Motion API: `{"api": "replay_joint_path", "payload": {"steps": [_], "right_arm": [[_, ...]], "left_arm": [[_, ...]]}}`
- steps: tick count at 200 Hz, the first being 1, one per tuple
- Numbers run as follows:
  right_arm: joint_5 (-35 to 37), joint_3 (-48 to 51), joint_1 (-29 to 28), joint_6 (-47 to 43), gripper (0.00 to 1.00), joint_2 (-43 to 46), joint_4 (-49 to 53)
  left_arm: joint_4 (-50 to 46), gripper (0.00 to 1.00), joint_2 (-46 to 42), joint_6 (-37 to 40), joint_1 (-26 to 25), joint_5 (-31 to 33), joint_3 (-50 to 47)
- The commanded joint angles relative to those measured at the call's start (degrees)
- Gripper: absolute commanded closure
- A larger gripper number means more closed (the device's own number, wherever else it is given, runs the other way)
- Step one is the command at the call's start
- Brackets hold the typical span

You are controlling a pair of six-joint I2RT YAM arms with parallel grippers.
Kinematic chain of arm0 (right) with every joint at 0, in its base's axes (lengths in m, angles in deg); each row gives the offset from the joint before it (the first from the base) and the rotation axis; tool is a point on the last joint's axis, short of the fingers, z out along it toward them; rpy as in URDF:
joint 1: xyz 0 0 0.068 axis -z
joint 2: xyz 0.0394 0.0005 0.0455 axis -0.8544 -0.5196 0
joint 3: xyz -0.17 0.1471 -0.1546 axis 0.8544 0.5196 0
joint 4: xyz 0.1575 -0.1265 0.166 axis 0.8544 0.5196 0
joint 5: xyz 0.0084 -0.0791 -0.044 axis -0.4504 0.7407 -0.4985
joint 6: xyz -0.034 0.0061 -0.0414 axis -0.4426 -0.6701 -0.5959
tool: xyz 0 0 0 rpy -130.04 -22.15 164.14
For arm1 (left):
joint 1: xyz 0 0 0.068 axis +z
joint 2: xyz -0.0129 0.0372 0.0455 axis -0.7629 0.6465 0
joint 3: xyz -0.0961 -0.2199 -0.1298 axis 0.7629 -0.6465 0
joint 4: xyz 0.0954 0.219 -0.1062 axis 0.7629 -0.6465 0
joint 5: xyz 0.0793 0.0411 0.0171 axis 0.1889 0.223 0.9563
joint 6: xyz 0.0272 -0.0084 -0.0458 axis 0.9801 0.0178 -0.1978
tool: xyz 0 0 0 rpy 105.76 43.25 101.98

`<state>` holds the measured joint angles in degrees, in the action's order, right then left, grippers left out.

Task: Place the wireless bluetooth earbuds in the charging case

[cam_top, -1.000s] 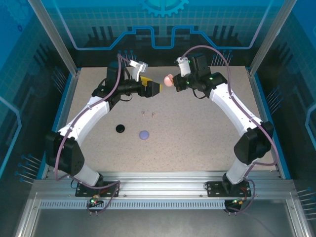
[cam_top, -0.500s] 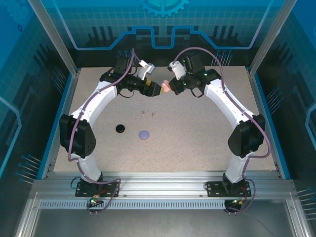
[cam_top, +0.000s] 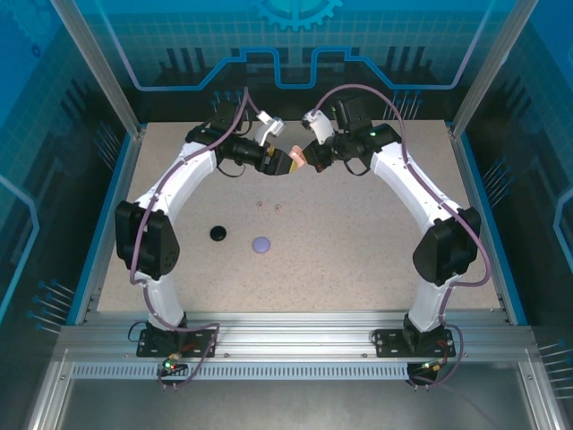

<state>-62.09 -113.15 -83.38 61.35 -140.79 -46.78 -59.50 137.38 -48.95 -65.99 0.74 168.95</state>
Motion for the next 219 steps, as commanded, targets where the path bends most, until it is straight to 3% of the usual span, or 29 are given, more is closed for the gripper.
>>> {"api": "replay_joint_path", "payload": {"steps": [1,169,219], "right_arm": [[-1.9,-0.4,0.2,-0.2,1.0,-1.0,-0.2],[-2.3,-1.4,-0.5,0.5,1.0,-1.8,-0.5],[-2.7,-1.7,-0.5,0.7,1.0,-2.1,-0.6]], "left_arm": [[-1.9,0.34,1.2,1.3,0.5,-3.2,2.0],[-3.0,0.56,3.1,1.5,0.5,-6.8,3.7],[-2.8,0.69,3.3,1.4,0.5,-7.5,3.9]]}}
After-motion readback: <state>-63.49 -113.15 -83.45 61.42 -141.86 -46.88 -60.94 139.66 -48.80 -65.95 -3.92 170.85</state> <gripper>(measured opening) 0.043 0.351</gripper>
